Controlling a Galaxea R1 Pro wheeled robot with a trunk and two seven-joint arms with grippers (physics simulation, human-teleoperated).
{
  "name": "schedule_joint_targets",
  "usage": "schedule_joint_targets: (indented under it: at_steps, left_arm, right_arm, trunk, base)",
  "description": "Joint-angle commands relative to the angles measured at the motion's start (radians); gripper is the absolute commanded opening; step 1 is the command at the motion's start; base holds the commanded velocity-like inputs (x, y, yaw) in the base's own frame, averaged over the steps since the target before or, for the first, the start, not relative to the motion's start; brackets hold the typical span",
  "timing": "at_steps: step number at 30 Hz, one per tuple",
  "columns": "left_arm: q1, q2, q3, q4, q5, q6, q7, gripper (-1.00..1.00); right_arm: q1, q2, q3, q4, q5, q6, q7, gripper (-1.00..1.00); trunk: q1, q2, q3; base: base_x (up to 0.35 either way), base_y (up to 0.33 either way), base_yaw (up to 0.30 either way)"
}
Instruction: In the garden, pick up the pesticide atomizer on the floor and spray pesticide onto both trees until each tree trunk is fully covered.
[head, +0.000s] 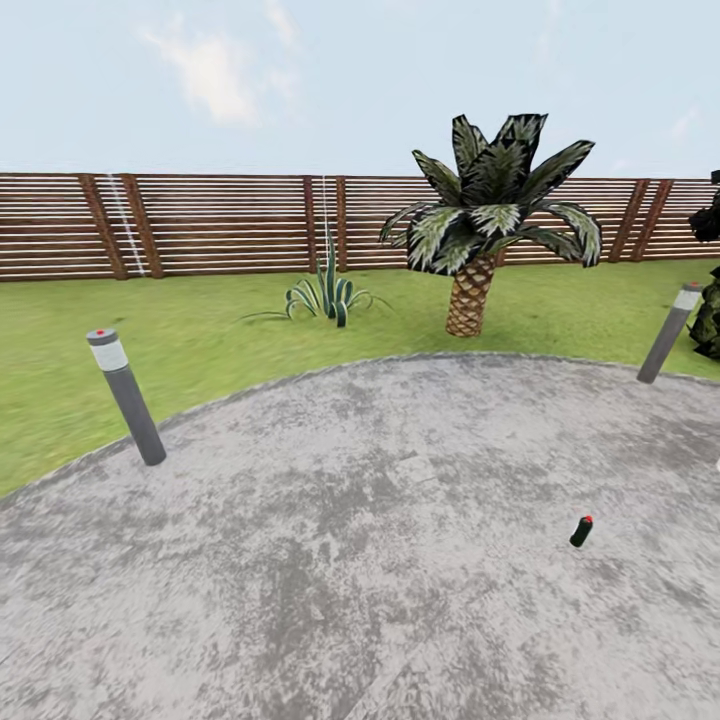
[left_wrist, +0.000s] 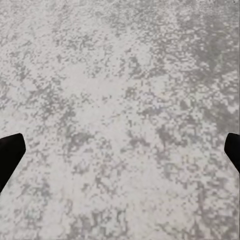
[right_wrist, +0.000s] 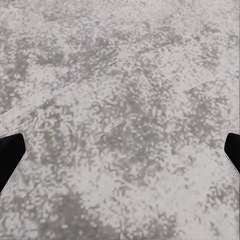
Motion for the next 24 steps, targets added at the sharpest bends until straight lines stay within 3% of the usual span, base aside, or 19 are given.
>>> schedule_joint_targets:
  at_steps: [1,24]
  left_arm:
    - [-0.001,0.0,0.0,0.001,0.003,-0.003,-0.001,1.0]
    - [-0.001,0.0,0.0,0.001,0.003,-0.003,-0.001,1.0]
  right_arm:
    - [-0.001,0.0,0.0,0.001,0.001,-0.003,0.001,1.0]
    - [-0.001,0.0,0.0,0.001,0.001,-0.003,0.001,1.0]
  trunk:
    - [0.0,0.0,-0.001]
    - [0.0,0.0,-0.001]
  base:
    - [0.336,0.0,0.0]
    - [0.336,0.0,0.0]
